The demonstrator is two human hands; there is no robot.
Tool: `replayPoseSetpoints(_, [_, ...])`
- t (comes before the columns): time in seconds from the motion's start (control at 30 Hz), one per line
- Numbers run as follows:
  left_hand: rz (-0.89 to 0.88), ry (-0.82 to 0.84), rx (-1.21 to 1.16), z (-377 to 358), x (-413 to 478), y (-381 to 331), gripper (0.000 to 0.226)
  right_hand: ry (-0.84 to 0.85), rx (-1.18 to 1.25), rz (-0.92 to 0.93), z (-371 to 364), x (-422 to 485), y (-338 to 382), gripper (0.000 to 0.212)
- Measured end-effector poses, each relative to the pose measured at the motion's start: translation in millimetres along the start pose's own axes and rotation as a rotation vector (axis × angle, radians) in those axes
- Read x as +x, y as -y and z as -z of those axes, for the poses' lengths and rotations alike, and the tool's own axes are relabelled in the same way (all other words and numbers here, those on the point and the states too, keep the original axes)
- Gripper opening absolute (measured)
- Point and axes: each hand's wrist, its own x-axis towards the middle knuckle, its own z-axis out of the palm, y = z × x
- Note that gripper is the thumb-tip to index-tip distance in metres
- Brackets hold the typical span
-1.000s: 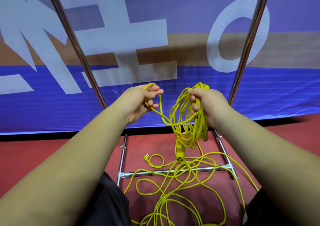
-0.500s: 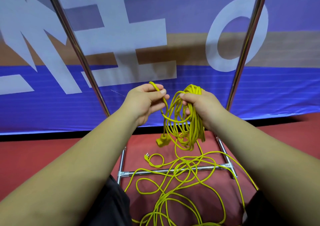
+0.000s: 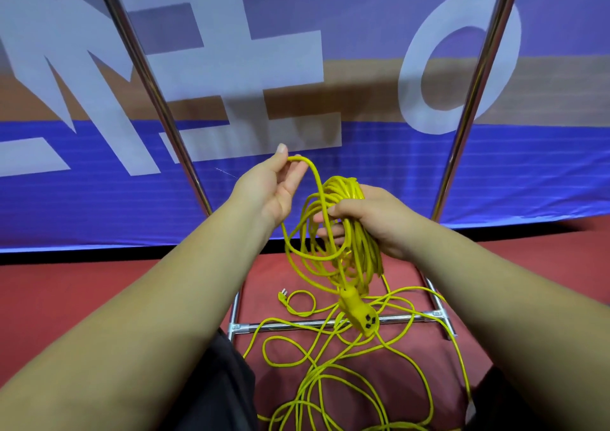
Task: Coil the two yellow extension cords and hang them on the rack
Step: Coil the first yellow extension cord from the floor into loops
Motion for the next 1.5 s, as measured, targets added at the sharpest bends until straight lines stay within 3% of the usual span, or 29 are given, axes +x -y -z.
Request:
replayPoseSetpoints(0.17, [0.064,-0.116,0.229,10.2,18.1,-1.8,0.017,-0.034,0.123,0.011,-8.4,-2.1,1.4,0.012])
replayPoseSetpoints(0.27, [0.130,-0.070,0.668,12.7,14.3,-3.6,0.024,-0.082,0.188,0.040,-11.2,-1.0,3.9,0.012])
replayPoseSetpoints(0.33, [0.013,-0.023,0.991,12.7,5.9,-3.8,0.021,-0.122,0.199,0.063,-10.7,0.0,6.1,0.013])
replayPoseSetpoints(0.4, [-0.037,0.124,1.181,14.6,-1.7,-2.1,0.017,-0.167,0.197,0.081,-8.5,2.2,8.6,0.015])
replayPoseSetpoints(0.53, [0.169,0.694,1.524,28.1,-10.9,13.8,0.034,-0.233,0.238,0.107,-1.9,6.2,14.2,0.018])
replayPoseSetpoints(0.63, [0.239,0.857,1.563,33.7,-9.9,26.9,0.043,-0.296,0.249,0.163,3.1,8.3,18.5,0.010])
replayPoseSetpoints(0.7, [0.169,0.912,1.614,33.7,-9.2,30.1,0.038,-0.322,0.251,0.185,6.0,10.2,20.2,0.008])
replayPoseSetpoints(0.8, [0.011,0.801,1.670,32.9,-8.6,32.2,0.024,-0.333,0.249,0.184,8.4,11.1,21.4,0.007])
replayPoseSetpoints(0.9, [0.025,0.725,1.540,27.4,-18.5,36.2,0.022,-0.333,0.219,0.164,10.6,8.0,25.5,0.011])
replayPoseSetpoints(0.97, [-0.024,0.717,1.609,23.8,-19.3,32.9,0.023,-0.323,0.192,0.149,13.3,5.1,30.3,0.014])
replayPoseSetpoints(1.03, [-0.167,0.663,1.750,21.4,-14.8,24.8,0.027,-0.298,0.147,0.123,17.1,3.5,34.2,0.013])
replayPoseSetpoints(1.1, [-0.431,0.485,1.895,22.3,-7.1,15.4,0.037,-0.239,0.090,0.093,19.7,1.9,37.3,0.009])
replayPoseSetpoints(1.2, [-0.756,0.282,1.868,28.0,6.4,6.9,0.065,-0.103,0.020,0.015,20.3,-1.6,39.1,0.012])
replayPoseSetpoints(1.3, [-0.779,0.434,1.848,30.0,21.4,0.0,0.113,0.045,-0.033,-0.097,16.9,-7.9,40.6,0.014])
replayPoseSetpoints(1.37, [-0.752,0.626,1.892,29.0,24.4,-3.2,0.129,0.143,-0.046,-0.159,13.6,-11.7,40.0,0.013])
replayPoseSetpoints(1.43, [-0.652,0.797,1.852,26.4,20.9,-3.8,0.122,0.222,-0.075,-0.198,12.2,-13.9,39.2,0.012])
replayPoseSetpoints(1.5, [-0.518,0.878,1.773,24.8,18.4,-2.4,0.096,0.277,-0.069,-0.215,12.0,-16.0,40.2,0.011])
